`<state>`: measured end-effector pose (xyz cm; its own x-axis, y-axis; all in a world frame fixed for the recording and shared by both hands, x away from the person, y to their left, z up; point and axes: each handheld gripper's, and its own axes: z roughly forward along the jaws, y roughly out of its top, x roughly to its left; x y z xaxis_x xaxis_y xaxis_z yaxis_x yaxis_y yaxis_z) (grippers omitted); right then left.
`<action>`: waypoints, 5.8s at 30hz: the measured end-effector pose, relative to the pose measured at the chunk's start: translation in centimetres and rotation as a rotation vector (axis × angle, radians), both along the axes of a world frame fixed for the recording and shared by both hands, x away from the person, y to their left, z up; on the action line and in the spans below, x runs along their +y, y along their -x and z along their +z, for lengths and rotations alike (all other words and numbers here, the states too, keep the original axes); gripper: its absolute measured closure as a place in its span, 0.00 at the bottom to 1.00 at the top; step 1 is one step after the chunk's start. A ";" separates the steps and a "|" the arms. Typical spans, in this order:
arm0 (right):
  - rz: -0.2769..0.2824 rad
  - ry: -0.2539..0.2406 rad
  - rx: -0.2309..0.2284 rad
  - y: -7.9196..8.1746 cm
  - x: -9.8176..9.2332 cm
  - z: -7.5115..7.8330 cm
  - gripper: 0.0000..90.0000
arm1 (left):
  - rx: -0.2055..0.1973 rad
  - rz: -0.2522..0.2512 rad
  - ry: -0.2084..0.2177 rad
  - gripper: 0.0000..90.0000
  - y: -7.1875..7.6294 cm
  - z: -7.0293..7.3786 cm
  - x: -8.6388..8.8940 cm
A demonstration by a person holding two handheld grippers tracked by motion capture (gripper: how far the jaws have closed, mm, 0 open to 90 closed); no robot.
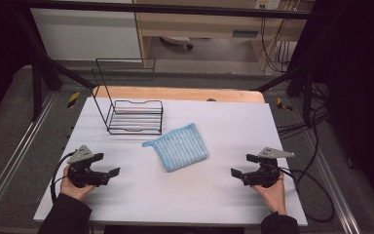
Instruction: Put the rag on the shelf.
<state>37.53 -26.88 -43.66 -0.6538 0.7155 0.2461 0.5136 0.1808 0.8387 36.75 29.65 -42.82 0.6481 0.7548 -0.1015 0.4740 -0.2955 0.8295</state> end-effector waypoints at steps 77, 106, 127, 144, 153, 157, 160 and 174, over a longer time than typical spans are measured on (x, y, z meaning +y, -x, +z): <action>0.004 0.075 0.009 -0.2 0.6 -0.3 0.01 | 0.063 -0.164 -0.214 0.71 -3.6 -1.8 -18.8; 0.004 0.077 0.014 -0.2 0.7 -0.3 0.01 | 0.120 -0.162 -0.133 0.96 -2.1 -0.4 -19.3; 0.009 0.082 0.012 -0.2 0.7 -0.4 0.01 | 0.144 -0.175 -0.126 0.72 -1.7 -0.2 -19.2; 0.069 0.096 0.019 -0.2 3.4 0.2 0.13 | 0.118 -0.120 0.011 0.37 -4.0 2.4 -13.8; 0.030 0.065 0.024 -0.8 6.2 0.6 0.26 | 0.078 -0.052 -0.107 0.40 -5.6 2.0 -12.9; 0.021 0.064 0.040 -1.4 7.4 0.4 0.32 | 0.109 -0.033 -0.172 0.46 -7.3 0.3 -13.1; 0.009 0.092 0.050 -1.9 8.8 0.1 0.38 | 0.109 -0.031 -0.181 0.54 -8.0 -0.5 -13.3; -0.045 0.126 0.091 -3.7 10.8 -1.7 0.64 | 0.143 -0.048 -0.161 0.68 -8.8 -2.0 -14.2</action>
<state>41.19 -16.09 -45.36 -0.5997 0.7723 0.2097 0.5965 0.2568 0.7604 45.56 15.45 -44.77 0.6716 0.7370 -0.0757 0.5657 -0.4441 0.6948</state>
